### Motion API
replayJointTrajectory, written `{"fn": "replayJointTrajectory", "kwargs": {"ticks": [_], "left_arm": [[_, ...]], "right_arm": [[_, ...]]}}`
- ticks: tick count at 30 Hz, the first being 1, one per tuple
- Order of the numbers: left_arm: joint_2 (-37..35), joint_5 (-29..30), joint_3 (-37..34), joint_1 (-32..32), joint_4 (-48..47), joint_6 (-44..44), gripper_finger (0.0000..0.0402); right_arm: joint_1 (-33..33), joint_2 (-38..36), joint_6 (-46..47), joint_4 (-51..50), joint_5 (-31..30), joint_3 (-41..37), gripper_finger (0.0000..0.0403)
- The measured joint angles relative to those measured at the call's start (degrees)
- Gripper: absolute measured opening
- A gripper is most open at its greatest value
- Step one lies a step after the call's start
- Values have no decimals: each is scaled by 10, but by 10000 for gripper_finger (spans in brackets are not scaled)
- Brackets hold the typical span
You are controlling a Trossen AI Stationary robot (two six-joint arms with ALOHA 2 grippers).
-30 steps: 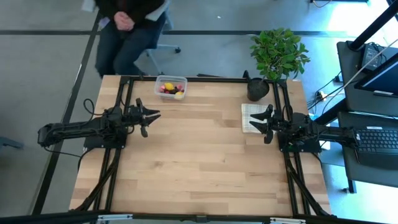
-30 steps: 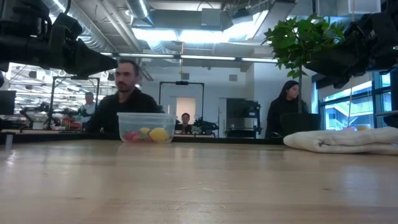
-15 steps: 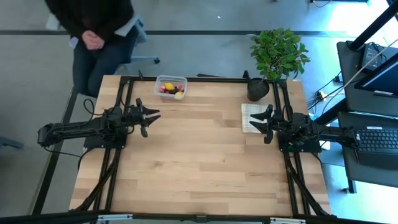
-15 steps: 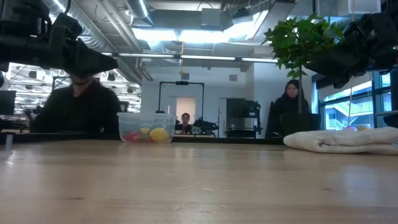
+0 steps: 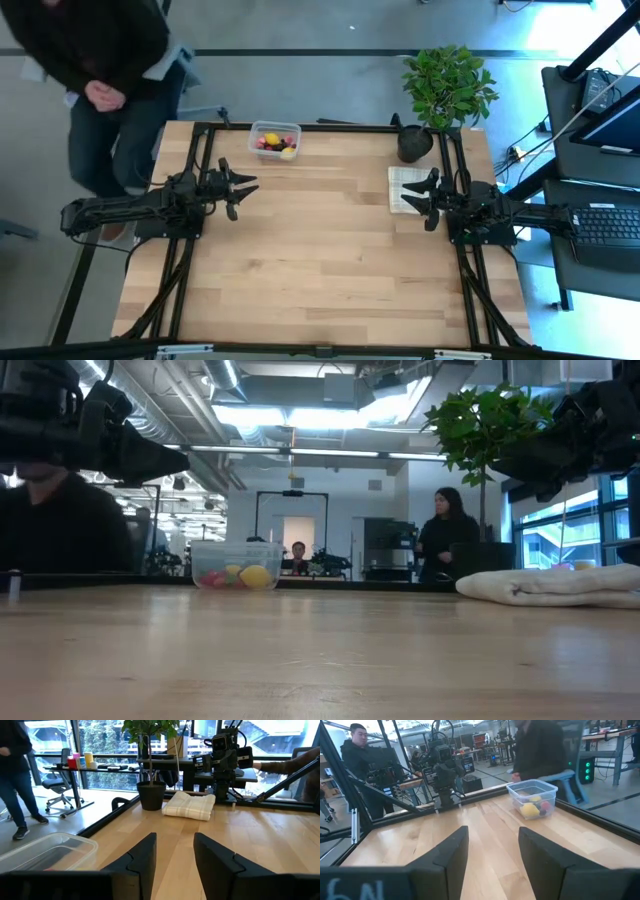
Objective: Pick and placing Produce into tupperware
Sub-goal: Return to Home Position
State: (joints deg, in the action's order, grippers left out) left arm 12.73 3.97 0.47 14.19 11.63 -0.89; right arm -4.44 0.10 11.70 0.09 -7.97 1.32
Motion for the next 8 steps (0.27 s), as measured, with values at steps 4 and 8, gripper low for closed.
{"fn": "replayJointTrajectory", "kwargs": {"ticks": [4,8], "left_arm": [[0,0,0,0,0,0,118],[0,0,0,0,0,0,110]], "right_arm": [[0,0,0,0,0,0,177],[0,0,-1,0,0,0,177]]}}
